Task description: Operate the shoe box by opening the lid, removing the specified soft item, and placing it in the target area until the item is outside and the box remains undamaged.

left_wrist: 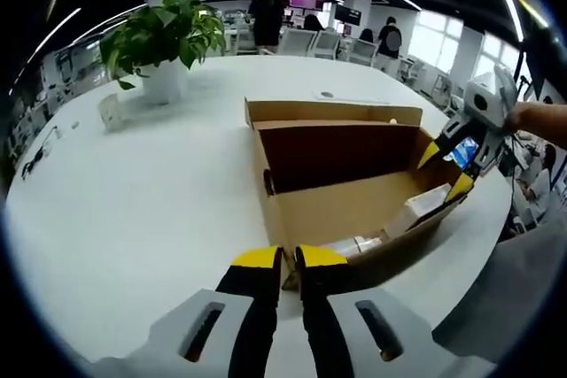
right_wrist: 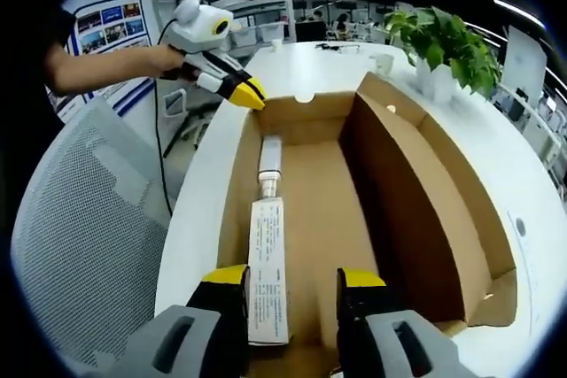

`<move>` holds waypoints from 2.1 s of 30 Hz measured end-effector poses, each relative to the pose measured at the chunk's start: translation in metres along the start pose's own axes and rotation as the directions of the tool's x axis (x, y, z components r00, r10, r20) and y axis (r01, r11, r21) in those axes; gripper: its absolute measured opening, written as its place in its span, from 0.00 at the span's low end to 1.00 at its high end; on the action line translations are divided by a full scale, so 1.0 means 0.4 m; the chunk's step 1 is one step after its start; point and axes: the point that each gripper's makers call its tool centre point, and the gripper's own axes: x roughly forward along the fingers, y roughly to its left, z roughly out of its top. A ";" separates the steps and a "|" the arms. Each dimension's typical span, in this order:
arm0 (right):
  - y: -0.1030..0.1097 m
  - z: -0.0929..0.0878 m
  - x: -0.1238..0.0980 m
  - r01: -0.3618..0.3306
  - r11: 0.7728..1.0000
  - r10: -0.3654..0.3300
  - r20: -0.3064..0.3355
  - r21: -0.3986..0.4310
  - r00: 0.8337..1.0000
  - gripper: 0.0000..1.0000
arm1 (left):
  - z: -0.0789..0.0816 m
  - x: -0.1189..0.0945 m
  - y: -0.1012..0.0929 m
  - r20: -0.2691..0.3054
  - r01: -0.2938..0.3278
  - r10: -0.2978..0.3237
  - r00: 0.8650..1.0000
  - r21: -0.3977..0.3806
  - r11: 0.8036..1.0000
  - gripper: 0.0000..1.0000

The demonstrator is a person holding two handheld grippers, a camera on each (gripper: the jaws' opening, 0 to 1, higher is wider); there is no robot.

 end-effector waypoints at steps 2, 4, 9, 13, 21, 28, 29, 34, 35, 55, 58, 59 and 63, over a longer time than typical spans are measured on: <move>0.003 0.005 0.004 -0.005 1.000 0.005 0.006 0.012 1.000 0.36 | 0.000 0.000 0.001 -0.001 -0.003 0.003 1.000 -0.002 1.000 0.05; 0.002 0.009 0.005 -0.005 1.000 0.005 0.005 0.008 1.000 0.36 | -0.001 0.000 0.001 -0.002 -0.006 0.006 1.000 -0.004 1.000 0.05; -0.003 0.005 0.000 0.003 1.000 -0.003 -0.011 -0.009 1.000 0.35 | -0.002 -0.001 0.001 -0.015 -0.010 0.010 1.000 -0.009 1.000 0.05; -0.001 0.010 -0.008 -0.011 1.000 0.011 0.001 0.007 1.000 0.35 | -0.004 -0.003 -0.001 -0.026 -0.013 0.013 1.000 0.009 1.000 0.05; 0.013 0.008 0.002 -0.038 0.999 0.038 -0.003 0.027 0.999 0.35 | -0.005 -0.003 0.000 -0.027 -0.013 0.012 1.000 -0.001 1.000 0.05; 0.007 0.000 0.005 -0.021 1.000 0.021 -0.031 -0.014 0.999 0.34 | -0.005 -0.003 0.000 -0.030 -0.012 0.012 0.999 -0.007 1.000 0.05; 0.007 -0.001 0.004 -0.020 1.000 0.019 -0.036 -0.018 0.999 0.33 | -0.005 -0.003 0.000 -0.029 -0.012 0.012 0.999 -0.010 1.000 0.05; 0.019 -0.039 0.008 -0.031 0.996 0.022 -0.112 -0.078 0.993 0.25 | -0.005 -0.004 -0.001 -0.032 -0.012 0.012 0.999 -0.012 1.000 0.05; 0.021 -0.040 0.011 -0.033 0.997 0.024 -0.111 -0.075 0.993 0.24 | -0.005 -0.003 -0.001 -0.033 -0.012 0.011 0.999 -0.012 1.000 0.05; 0.034 -0.014 -0.004 -0.014 0.991 0.002 -0.088 -0.133 0.996 0.14 | -0.004 -0.001 -0.002 -0.035 -0.017 0.016 0.999 -0.021 1.000 0.04; 0.033 -0.007 -0.013 -0.005 0.990 -0.007 -0.084 -0.142 0.996 0.14 | -0.004 -0.001 -0.002 -0.036 -0.018 0.017 0.999 -0.022 1.000 0.04; 0.030 -0.004 -0.017 -0.001 0.989 -0.011 -0.080 -0.145 0.997 0.14 | -0.004 -0.001 -0.002 -0.036 -0.018 0.017 0.999 -0.024 1.000 0.04; 0.030 0.005 -0.029 0.004 0.989 -0.015 -0.072 -0.150 0.997 0.13 | -0.004 -0.001 -0.002 -0.037 -0.022 0.021 0.999 -0.028 0.999 0.04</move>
